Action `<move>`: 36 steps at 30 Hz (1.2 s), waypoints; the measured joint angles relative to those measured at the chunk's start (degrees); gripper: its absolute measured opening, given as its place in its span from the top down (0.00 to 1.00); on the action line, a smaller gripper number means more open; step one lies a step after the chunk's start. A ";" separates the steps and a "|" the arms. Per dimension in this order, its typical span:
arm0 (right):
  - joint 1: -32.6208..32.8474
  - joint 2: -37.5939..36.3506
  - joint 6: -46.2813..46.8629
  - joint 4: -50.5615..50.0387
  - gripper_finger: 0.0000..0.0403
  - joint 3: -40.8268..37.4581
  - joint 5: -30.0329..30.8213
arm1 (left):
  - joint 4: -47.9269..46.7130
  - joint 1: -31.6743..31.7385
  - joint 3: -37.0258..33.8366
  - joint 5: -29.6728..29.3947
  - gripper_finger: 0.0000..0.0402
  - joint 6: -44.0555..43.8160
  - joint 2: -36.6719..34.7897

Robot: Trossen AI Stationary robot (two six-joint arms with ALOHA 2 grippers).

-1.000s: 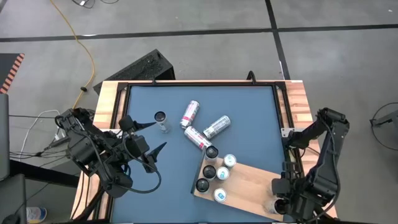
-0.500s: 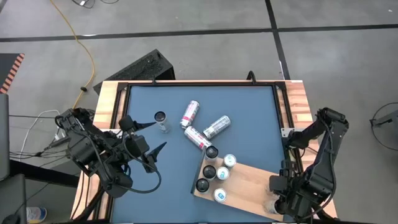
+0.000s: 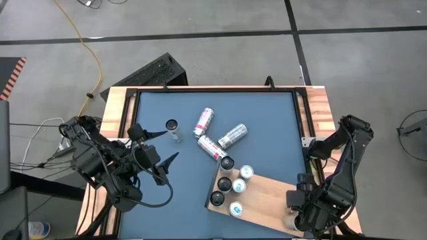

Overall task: Place canned beverage on shelf
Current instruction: Put the left white yellow soda can on the shelf

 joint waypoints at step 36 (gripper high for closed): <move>-2.67 0.00 2.47 -3.57 0.21 -0.02 -2.14 | 0.00 0.01 0.00 1.57 0.16 0.83 0.02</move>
